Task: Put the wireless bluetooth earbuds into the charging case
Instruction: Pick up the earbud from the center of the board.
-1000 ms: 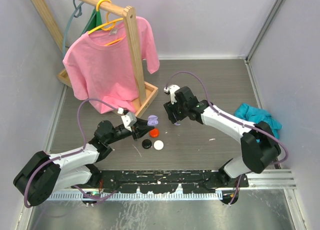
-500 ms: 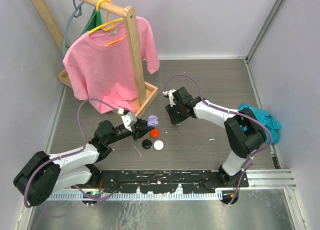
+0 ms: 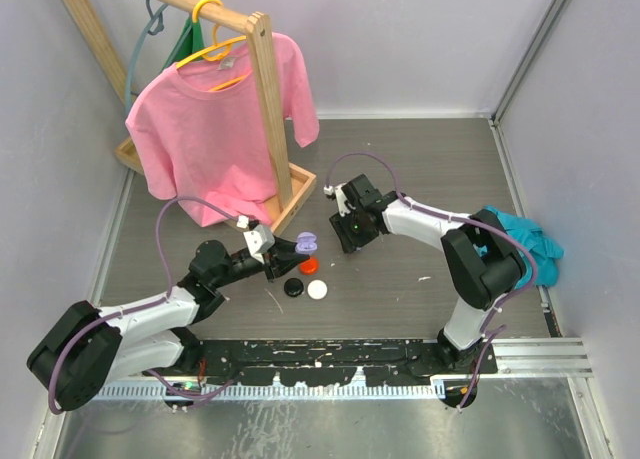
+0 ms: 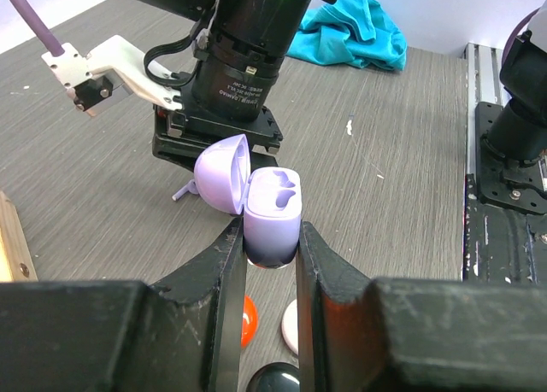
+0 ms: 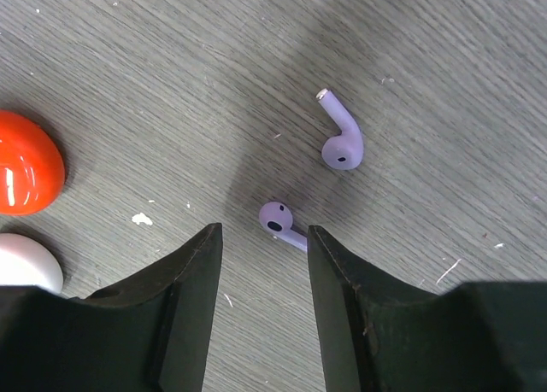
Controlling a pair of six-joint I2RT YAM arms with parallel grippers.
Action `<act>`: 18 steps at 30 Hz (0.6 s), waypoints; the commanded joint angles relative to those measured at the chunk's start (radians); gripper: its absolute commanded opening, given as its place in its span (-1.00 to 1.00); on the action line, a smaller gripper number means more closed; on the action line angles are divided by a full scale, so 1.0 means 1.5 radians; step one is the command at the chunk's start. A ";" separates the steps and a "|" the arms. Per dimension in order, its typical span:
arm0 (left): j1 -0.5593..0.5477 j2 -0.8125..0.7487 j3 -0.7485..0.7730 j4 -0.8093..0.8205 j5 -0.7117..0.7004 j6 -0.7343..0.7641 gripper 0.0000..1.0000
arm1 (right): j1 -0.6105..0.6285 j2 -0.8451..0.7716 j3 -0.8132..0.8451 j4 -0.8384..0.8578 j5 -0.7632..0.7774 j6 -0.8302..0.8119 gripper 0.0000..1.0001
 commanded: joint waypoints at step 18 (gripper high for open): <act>-0.002 -0.010 0.019 0.018 0.019 0.003 -1.00 | 0.003 -0.018 0.003 -0.045 -0.071 0.022 -0.11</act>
